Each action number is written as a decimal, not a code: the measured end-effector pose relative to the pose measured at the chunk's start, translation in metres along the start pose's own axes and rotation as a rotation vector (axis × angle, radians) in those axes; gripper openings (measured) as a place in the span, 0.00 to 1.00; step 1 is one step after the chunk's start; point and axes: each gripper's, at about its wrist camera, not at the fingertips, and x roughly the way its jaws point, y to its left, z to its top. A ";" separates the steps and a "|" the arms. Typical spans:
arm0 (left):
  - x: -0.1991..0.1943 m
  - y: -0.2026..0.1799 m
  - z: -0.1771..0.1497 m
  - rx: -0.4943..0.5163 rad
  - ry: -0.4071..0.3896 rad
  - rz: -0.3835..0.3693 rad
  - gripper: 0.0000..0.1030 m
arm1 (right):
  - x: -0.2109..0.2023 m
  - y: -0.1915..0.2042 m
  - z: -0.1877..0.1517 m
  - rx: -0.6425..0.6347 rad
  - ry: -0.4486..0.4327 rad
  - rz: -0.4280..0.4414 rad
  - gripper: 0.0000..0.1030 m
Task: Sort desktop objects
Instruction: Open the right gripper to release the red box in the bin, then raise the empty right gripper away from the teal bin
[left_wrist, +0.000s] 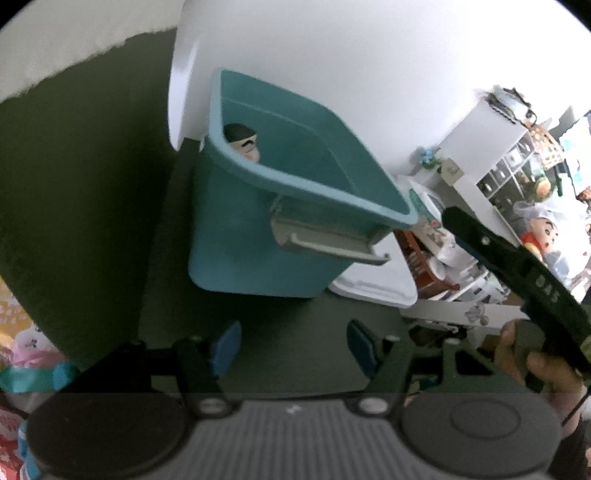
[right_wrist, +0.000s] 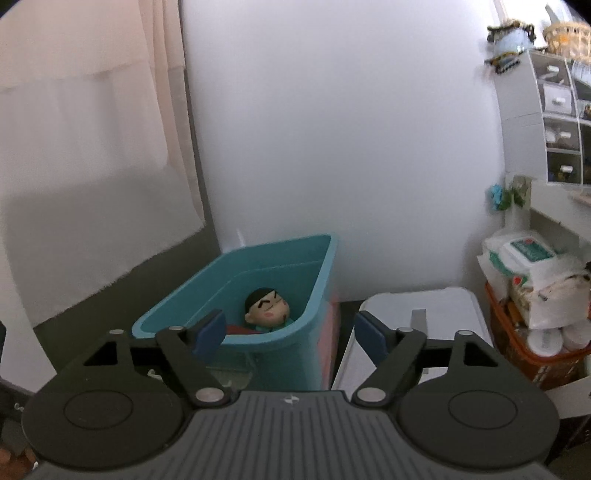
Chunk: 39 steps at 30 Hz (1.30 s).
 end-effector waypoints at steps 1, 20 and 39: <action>-0.002 -0.002 -0.001 0.006 -0.003 -0.003 0.66 | -0.005 0.000 0.001 -0.001 -0.013 -0.001 0.84; -0.027 -0.010 -0.001 -0.008 -0.053 -0.034 0.66 | -0.055 -0.025 -0.011 0.232 0.002 0.010 0.90; -0.025 -0.016 -0.001 0.023 -0.051 -0.018 0.66 | -0.063 -0.036 -0.026 0.275 0.100 -0.062 0.90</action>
